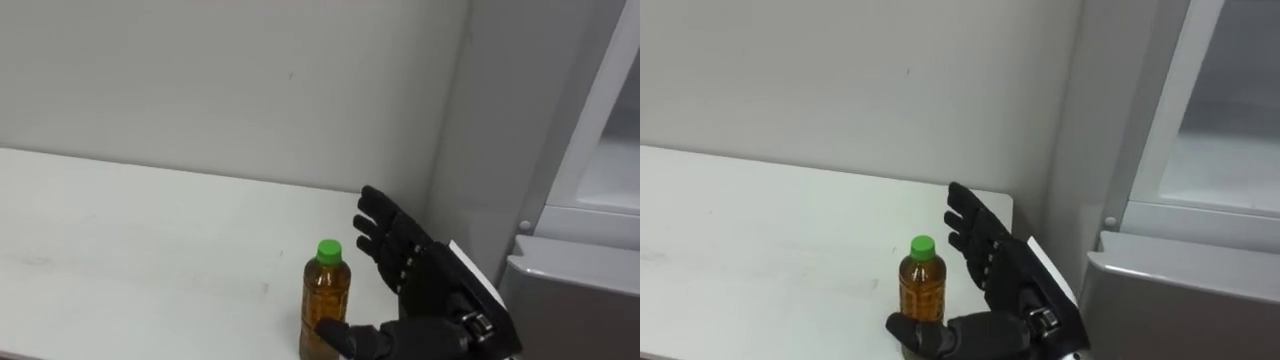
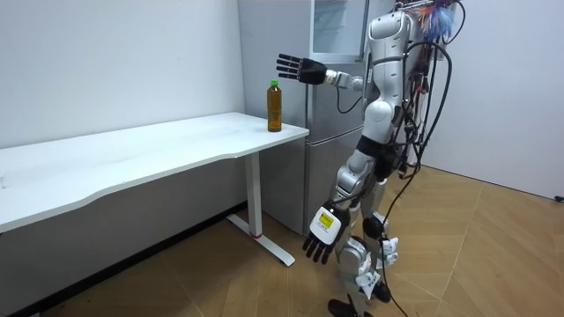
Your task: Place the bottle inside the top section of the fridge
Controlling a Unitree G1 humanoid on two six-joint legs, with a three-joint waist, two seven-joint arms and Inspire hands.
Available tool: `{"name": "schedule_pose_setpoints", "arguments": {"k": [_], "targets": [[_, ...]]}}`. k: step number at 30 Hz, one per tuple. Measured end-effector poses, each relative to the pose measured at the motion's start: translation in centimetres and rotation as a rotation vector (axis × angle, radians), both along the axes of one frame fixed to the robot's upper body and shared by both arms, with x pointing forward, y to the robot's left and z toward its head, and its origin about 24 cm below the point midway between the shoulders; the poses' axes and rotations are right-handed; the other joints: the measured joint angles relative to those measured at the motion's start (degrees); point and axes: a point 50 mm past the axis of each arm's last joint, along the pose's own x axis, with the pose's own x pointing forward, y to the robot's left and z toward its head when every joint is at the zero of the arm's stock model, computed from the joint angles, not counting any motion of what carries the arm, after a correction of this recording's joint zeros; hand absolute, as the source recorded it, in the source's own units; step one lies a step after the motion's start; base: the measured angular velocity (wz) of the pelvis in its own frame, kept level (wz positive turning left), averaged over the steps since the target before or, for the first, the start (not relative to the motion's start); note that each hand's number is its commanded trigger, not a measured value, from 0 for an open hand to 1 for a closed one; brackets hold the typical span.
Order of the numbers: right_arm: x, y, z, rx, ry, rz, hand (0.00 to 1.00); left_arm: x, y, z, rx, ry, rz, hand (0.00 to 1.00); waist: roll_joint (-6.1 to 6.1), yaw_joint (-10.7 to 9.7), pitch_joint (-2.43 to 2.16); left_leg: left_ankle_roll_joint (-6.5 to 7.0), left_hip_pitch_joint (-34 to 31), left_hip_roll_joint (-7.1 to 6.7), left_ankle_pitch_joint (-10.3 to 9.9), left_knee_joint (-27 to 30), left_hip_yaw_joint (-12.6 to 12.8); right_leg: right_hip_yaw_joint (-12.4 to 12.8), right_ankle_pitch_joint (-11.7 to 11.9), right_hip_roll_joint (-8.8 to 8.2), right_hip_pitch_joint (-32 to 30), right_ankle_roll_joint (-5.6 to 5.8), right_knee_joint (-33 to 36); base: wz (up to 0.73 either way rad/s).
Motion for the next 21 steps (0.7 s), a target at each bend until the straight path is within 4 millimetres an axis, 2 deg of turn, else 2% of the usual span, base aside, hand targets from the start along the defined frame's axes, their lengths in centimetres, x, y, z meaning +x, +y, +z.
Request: {"name": "schedule_pose_setpoints", "arguments": {"k": [5, 8, 13, 15, 21], "targets": [[0.6, -0.2, 0.4, 0.012, 0.000, -0.063, 0.00, -0.2, 0.0, 0.0, 0.005, 0.017, -0.012, 0.00, 0.04, 0.46, 0.01, 0.00, -0.50, -0.10, 0.01, 0.29, -0.89, -1.31, 0.00, -0.05, 0.03, 0.00, -0.03, 0.09], [1.5, -0.3, 0.7, 0.017, -0.003, -0.108, 0.00, -0.4, 0.0, -0.1, 0.012, 0.034, -0.029, 0.00, 0.06, 0.68, 0.01, 0.00, -0.50, -0.10, 0.01, 0.37, -1.00, -1.37, 0.00, -0.05, 0.08, 0.00, -0.02, 0.02], [1.8, -0.5, 1.0, 0.033, -0.003, -0.163, 0.00, -0.6, 0.1, -0.1, 0.023, 0.052, -0.045, 0.00, 0.11, 0.72, 0.03, 0.01, -0.67, -0.20, 0.02, 0.43, -1.42, -1.82, 0.00, -0.15, 0.15, 0.00, -0.04, 0.04], [1.9, -0.7, 0.7, 0.033, 0.015, -0.191, 0.00, -0.4, 0.1, -0.1, 0.033, 0.058, -0.061, 0.00, 0.15, 0.65, 0.05, 0.06, -0.84, -0.30, 0.06, 0.55, -2.17, -2.74, 0.00, -0.29, 0.34, 0.00, -0.04, 0.14], [2.7, -1.0, -1.4, 0.005, 0.106, -0.244, 0.00, -0.2, 0.1, 0.0, 0.050, 0.056, -0.075, 0.00, 0.49, 0.86, 0.26, 0.06, -0.22, -0.30, 0.06, 0.45, -2.27, -2.96, -0.01, -0.29, 0.97, 0.02, -0.19, 0.02]]}}
